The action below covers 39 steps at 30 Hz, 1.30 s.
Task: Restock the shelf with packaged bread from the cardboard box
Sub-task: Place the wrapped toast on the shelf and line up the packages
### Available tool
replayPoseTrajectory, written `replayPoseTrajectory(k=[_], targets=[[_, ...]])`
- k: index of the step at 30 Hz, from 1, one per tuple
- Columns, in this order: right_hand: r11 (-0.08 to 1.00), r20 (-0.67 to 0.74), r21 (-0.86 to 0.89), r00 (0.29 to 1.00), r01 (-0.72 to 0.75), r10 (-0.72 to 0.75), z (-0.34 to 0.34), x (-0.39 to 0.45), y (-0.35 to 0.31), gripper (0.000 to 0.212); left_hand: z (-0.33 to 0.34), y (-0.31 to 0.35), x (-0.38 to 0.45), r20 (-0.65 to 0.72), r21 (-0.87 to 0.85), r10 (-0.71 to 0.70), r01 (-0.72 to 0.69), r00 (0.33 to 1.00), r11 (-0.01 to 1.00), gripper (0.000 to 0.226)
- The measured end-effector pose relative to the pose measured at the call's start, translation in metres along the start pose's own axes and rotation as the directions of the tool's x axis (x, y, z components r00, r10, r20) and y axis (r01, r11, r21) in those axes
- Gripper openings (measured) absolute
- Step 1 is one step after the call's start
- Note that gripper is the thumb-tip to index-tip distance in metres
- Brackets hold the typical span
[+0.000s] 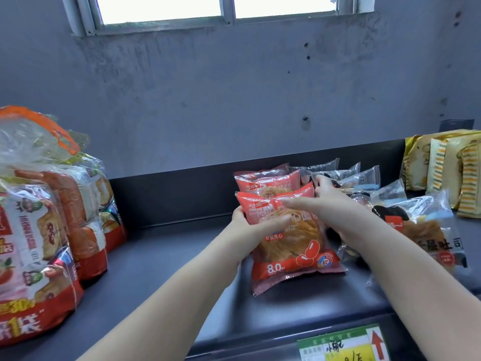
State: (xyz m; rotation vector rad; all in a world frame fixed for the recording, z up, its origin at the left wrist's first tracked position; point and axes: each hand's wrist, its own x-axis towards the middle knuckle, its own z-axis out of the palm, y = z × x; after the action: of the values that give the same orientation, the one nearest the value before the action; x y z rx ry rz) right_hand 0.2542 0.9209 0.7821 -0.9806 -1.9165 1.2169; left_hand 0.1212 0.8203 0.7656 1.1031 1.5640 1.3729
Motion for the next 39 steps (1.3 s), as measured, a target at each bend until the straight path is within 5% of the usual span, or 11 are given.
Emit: replayPoseTrajectory(k=[3,6,12,21,24,26,29,32,37,39], targets=[[0.982,0.133,-0.180,0.990,0.064,-0.041,-0.010,-0.028,0.000,0.090,-0.011,-0.010,-0.013,0.032,0.167,0.041,-0.046,0.999,0.985,0.085],[0.923,0.192,-0.360,0.979,0.139,-0.073,-0.005,-0.040,0.005,0.079,-0.007,-0.016,-0.021,0.021,0.281,0.124,-0.125,0.992,0.952,0.069],[0.916,-0.022,-0.297,0.957,0.270,-0.289,0.005,-0.035,0.009,0.089,0.002,-0.012,-0.015,-0.041,0.339,0.295,-0.264,0.955,0.903,0.068],[0.910,-0.038,-0.305,0.951,0.282,-0.307,0.004,-0.043,0.009,0.106,0.009,-0.004,-0.025,-0.111,0.379,0.288,-0.228,0.951,0.897,0.091],[0.871,-0.152,-0.316,0.886,0.376,-0.438,-0.009,-0.059,-0.001,0.067,0.016,0.002,-0.039,-0.270,0.597,0.595,-0.354,0.757,0.720,0.095],[0.859,-0.248,-0.331,0.843,0.390,-0.478,-0.025,-0.069,-0.006,0.048,0.028,0.009,-0.051,-0.210,0.589,0.739,-0.520,0.640,0.618,0.078],[0.881,-0.389,-0.357,0.808,0.311,-0.443,-0.057,-0.072,0.000,0.051,0.058,0.013,-0.058,-0.071,0.462,0.684,-0.584,0.726,0.667,0.063],[0.925,-0.442,-0.365,0.853,0.111,-0.276,-0.084,-0.073,0.016,0.075,0.086,0.015,-0.050,0.114,0.391,0.541,-0.539,0.833,0.746,0.066],[0.978,-0.428,-0.198,0.904,-0.072,-0.020,-0.106,-0.075,0.040,0.112,0.111,0.020,-0.025,0.216,0.191,0.248,-0.290,0.944,0.938,0.081],[0.995,-0.292,-0.019,0.953,-0.096,0.087,-0.110,-0.074,0.046,0.131,0.114,0.020,-0.018,0.208,0.144,0.168,-0.200,0.963,0.969,0.088]])
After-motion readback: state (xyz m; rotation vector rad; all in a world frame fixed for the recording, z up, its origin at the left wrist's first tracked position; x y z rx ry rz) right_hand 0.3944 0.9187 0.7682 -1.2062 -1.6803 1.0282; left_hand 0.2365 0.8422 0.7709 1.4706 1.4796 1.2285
